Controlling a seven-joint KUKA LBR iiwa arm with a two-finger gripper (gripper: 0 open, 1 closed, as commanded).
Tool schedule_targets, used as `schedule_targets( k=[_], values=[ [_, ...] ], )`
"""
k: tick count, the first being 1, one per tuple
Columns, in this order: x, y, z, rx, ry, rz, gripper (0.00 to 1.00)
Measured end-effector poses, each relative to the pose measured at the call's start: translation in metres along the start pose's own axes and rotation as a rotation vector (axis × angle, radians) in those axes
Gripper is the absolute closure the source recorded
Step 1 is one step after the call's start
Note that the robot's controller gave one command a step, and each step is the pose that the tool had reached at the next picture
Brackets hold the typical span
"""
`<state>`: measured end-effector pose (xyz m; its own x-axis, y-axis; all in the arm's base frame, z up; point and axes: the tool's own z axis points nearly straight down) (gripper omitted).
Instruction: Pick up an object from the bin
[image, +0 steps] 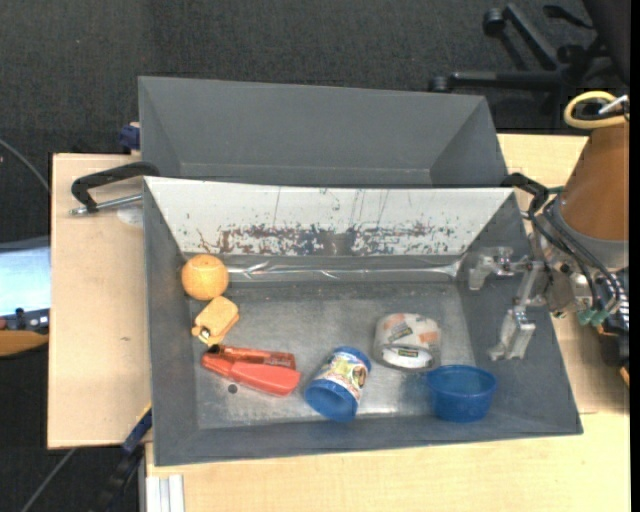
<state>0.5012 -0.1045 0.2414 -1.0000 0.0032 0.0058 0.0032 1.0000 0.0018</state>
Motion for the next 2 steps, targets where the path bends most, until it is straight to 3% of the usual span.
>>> schedule_targets(
  k=[1,2],
  values=[
    [-0.002,0.001,-0.005,0.002,-0.009,-0.003,0.0],
    [-0.012,0.018,0.047,0.002,-0.012,-0.023,0.0]
  ],
)
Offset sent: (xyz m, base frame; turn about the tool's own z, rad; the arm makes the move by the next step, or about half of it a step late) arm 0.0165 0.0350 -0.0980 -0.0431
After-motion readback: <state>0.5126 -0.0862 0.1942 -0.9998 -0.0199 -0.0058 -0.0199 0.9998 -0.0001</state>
